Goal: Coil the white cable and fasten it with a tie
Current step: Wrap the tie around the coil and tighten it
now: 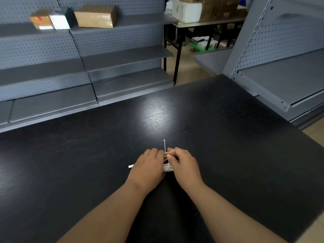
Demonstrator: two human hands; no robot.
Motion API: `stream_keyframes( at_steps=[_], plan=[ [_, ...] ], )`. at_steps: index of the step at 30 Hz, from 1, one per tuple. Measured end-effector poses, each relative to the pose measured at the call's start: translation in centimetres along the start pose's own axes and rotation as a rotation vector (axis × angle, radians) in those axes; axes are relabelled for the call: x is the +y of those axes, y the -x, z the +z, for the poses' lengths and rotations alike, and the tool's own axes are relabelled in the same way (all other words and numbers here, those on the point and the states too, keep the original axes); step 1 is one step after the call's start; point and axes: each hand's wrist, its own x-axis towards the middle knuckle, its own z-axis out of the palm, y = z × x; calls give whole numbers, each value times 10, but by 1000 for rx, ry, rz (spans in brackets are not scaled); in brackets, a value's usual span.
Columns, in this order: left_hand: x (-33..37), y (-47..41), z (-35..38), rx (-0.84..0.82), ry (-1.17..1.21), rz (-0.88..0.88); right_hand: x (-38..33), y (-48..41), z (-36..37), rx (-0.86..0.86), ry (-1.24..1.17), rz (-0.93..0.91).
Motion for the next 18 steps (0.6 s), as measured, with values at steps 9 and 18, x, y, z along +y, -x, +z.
stream_keyframes(
  at_steps=[9,18],
  plan=[
    [-1,5,-6,-47,37,20,6,4,4,33,39,-51],
    [-6,10,-11,-94,221,-16,10,6,7,47,25,-94]
  ],
)
